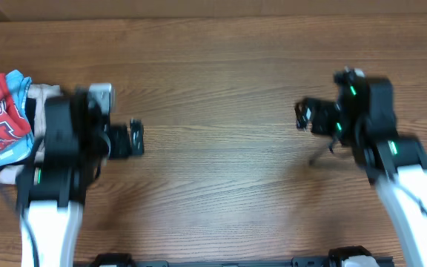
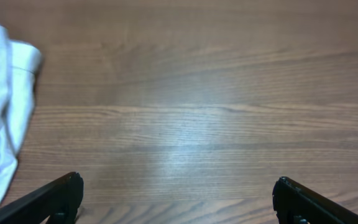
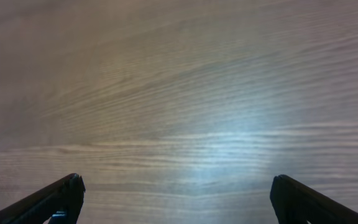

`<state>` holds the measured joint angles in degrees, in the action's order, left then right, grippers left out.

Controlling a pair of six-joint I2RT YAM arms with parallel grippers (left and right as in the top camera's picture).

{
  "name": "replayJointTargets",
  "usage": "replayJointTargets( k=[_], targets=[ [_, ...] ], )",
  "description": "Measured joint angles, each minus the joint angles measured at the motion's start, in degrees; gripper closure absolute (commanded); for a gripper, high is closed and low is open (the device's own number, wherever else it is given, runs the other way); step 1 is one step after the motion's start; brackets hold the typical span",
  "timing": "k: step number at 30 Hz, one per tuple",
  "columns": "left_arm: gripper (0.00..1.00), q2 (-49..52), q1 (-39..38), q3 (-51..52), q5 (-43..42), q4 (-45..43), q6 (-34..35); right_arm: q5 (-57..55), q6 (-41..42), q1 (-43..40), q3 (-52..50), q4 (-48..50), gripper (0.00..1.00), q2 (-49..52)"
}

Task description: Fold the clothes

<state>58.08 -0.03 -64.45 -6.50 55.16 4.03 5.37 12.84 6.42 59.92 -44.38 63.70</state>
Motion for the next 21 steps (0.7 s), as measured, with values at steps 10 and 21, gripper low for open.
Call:
replayJointTargets(
  k=[10,21],
  targets=[
    [0.00,-20.81,0.00,9.62,5.16,0.92,-0.15,-4.76,0.24,0.00,-6.91,-3.28,0.00,-25.73],
    [0.00,-20.79,0.00,9.99,5.75,4.92,-0.15,-4.98,0.24,0.00,-7.23,-6.84,0.00,-23.41]
  ],
)
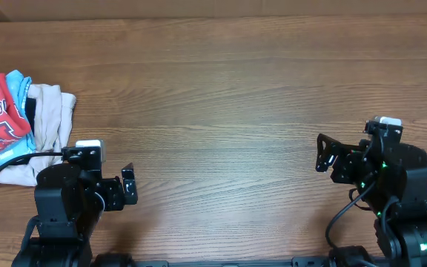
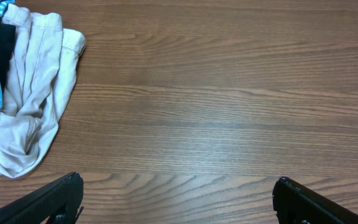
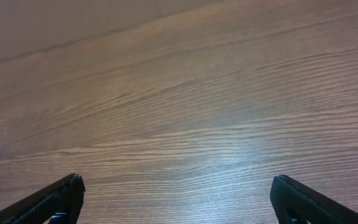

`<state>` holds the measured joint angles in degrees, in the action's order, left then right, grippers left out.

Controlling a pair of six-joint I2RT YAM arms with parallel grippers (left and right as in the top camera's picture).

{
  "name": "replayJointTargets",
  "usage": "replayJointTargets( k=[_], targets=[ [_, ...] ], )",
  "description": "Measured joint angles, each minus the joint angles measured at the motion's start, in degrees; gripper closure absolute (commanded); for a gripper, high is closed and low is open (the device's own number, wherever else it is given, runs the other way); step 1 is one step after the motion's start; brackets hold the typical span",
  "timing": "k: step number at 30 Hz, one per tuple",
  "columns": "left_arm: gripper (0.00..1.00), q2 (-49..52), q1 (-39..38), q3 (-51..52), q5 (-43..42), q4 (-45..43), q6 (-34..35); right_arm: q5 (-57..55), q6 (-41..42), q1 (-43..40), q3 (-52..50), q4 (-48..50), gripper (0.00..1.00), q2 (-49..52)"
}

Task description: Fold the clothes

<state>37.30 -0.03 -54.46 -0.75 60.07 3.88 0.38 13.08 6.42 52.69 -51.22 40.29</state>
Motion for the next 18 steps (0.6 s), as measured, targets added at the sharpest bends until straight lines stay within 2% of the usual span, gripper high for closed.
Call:
replayJointTargets(
  k=[7,11,15,18],
  targets=[
    [0.00,0.00,0.00,0.00,0.00,0.00,0.00,-1.81,-0.26,-0.17,-1.95,-0.92,0.00,-2.14],
    [0.00,0.00,0.00,0.00,0.02,0.04,0.00,-2.71,-3.37,-0.46,-11.65,10.54,0.00,-13.07],
    [0.00,0.02,0.00,0.02,0.04,0.13,0.00,-2.71,-6.16,-0.61,-26.91,20.85,0.00,-26.77],
    [0.00,0.09,0.00,0.07,0.17,0.09,0.00,-1.90,-7.15,-0.76,-39.91,34.01,0.00,-37.53]
  ],
)
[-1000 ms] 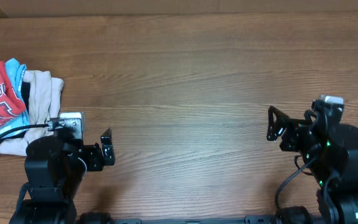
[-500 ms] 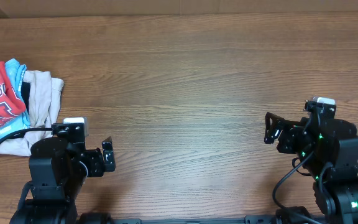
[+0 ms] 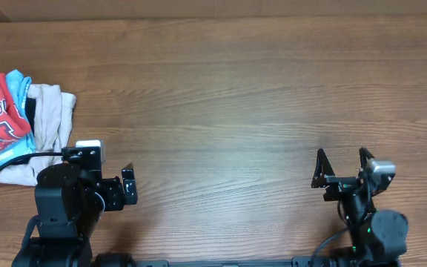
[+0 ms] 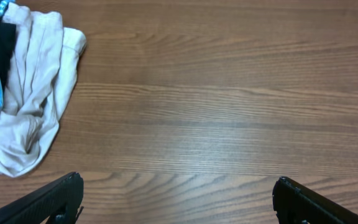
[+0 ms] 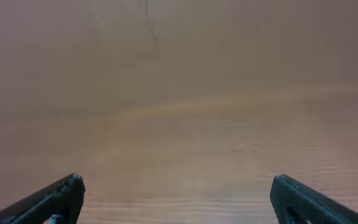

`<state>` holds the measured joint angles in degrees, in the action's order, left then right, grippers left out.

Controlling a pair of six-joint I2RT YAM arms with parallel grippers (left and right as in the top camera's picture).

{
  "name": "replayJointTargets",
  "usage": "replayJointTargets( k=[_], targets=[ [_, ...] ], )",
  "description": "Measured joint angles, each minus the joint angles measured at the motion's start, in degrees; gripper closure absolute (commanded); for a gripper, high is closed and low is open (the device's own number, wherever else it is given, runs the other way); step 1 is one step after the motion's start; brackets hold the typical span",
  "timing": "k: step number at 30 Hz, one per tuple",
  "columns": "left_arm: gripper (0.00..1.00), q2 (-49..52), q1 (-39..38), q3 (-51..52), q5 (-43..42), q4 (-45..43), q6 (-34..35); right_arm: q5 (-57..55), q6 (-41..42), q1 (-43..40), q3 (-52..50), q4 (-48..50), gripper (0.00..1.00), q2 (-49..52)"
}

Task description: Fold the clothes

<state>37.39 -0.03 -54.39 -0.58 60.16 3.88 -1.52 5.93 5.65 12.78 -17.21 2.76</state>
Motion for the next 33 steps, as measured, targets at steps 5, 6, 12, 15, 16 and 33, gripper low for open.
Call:
replayJointTargets(
  k=[5,6,12,15,16,33],
  targets=[
    [0.00,0.00,0.00,0.00,0.00,0.07,0.00,0.22,-2.27,-0.07,-8.46,13.86,0.00,-1.92],
    [0.00,0.00,0.00,0.00,0.00,0.02,0.00,0.24,-2.71,-0.17,-9.40,14.97,0.00,-1.92],
    [0.00,0.00,0.00,0.00,0.00,0.07,0.00,0.26,-3.85,-1.07,-11.74,12.02,0.00,-2.03],
    [0.00,0.00,0.00,0.00,0.00,0.07,0.00,0.26,-4.04,-1.05,-11.74,12.09,0.00,-2.03],
    [0.00,0.00,0.00,0.00,0.00,0.04,0.00,0.24,-4.09,-1.07,-11.74,12.07,0.00,-2.03],
    [0.00,0.00,0.00,0.00,0.00,0.07,0.00,0.24,-4.26,-1.07,-11.74,12.07,0.00,-2.03]
  ],
)
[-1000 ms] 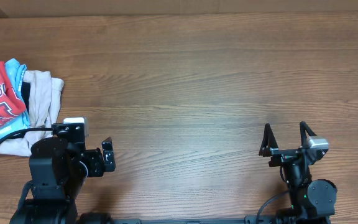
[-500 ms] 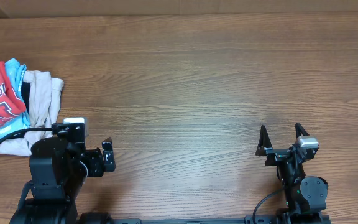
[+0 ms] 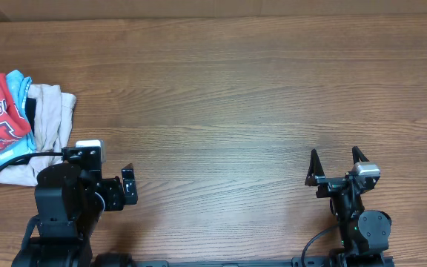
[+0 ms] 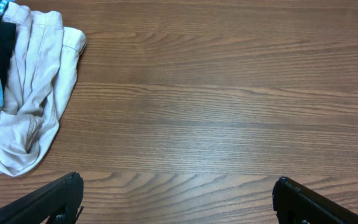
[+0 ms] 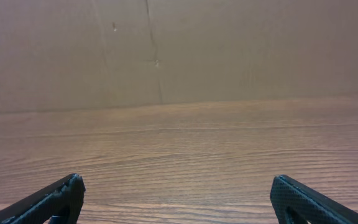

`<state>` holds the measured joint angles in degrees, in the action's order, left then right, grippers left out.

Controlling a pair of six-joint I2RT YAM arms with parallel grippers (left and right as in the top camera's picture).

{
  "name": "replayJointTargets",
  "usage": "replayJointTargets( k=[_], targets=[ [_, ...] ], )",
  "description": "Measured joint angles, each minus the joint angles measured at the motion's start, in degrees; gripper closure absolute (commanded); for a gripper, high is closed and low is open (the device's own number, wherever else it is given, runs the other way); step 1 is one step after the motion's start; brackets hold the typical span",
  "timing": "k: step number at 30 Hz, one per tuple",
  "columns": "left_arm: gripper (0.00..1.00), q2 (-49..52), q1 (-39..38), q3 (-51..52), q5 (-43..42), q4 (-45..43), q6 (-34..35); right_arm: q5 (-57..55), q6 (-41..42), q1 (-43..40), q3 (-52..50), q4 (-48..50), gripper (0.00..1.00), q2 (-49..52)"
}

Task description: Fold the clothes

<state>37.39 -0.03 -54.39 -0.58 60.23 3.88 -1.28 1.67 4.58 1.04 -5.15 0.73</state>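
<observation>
A pile of clothes lies at the table's far left: a red printed shirt, a blue garment and a crumpled cream garment, which also shows at the upper left of the left wrist view. My left gripper sits near the front edge, right of and below the pile, open and empty. At the front right, my right gripper is open with nothing in it and points level across the table.
The wooden table stretches between the two arms. A brown cardboard wall stands behind the table's far edge. A black cable runs from the left arm over the pile's lower edge.
My right arm has drawn back slightly toward the front edge and its wrist now looks level, showing the cardboard wall sharply. The left arm and the clothes have not moved.
Both arms first reached out over the table, the left one beside the clothes pile and the right one at mid-right, both open. Later both stood back near the front edge. The right arm then settled lower, facing the back wall. The pile stayed unchanged.
</observation>
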Motion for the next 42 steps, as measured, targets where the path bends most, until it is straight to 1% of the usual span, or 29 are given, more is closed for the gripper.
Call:
replayJointTargets(
  k=[3,6,8,11,13,15,20,24,25,27,31,33,35,42],
  targets=[
    [0.00,-0.07,0.00,0.00,0.00,0.00,0.00,0.02,-0.04,0.00,0.00,0.00,0.00,0.00],
    [0.00,-1.40,0.00,0.04,1.81,2.25,-1.38,0.00,-0.02,0.00,0.00,0.00,0.00,0.00],
    [0.00,-3.91,0.00,0.52,2.64,2.45,-1.84,0.02,0.00,0.00,0.00,0.00,0.00,0.00],
    [0.00,-10.71,0.00,5.60,2.82,-1.44,-2.40,0.02,-0.02,0.00,0.00,0.02,0.00,0.00],
    [0.00,-16.68,0.00,12.17,2.84,-7.28,-2.40,0.04,0.00,0.00,0.00,0.04,0.00,0.00],
    [0.00,-20.59,0.00,17.51,2.84,-12.83,-2.36,0.02,-0.02,0.00,0.00,0.02,0.00,0.00],
    [0.00,-31.32,0.00,34.73,2.14,-29.83,-0.39,0.07,-0.04,0.00,0.00,0.02,0.00,0.00],
    [0.00,-35.71,0.00,46.38,1.42,-49.18,0.85,0.04,-0.04,0.00,0.00,-0.07,0.00,0.00],
    [0.00,-36.11,0.00,49.13,1.29,-55.32,0.96,0.04,-0.02,0.00,0.00,-0.04,0.00,0.00],
    [0.00,-36.44,0.00,52.57,1.29,-61.88,1.33,0.26,-0.04,0.00,0.00,0.02,0.00,0.02],
    [0.00,-36.48,0.00,53.88,2.19,-64.28,0.74,0.39,-0.04,0.00,0.00,0.02,0.00,0.00],
    [0.00,-36.52,0.00,53.88,2.34,-61.96,0.42,0.42,-0.02,0.00,0.00,0.00,0.00,0.00],
    [0.00,-36.61,0.00,53.94,1.40,-55.78,0.68,0.44,-0.07,0.00,0.00,-0.02,0.00,0.00],
    [0.00,-36.59,-0.02,53.92,0.13,-55.89,1.27,0.44,-0.07,0.00,0.00,0.00,0.00,0.00]
  ],
)
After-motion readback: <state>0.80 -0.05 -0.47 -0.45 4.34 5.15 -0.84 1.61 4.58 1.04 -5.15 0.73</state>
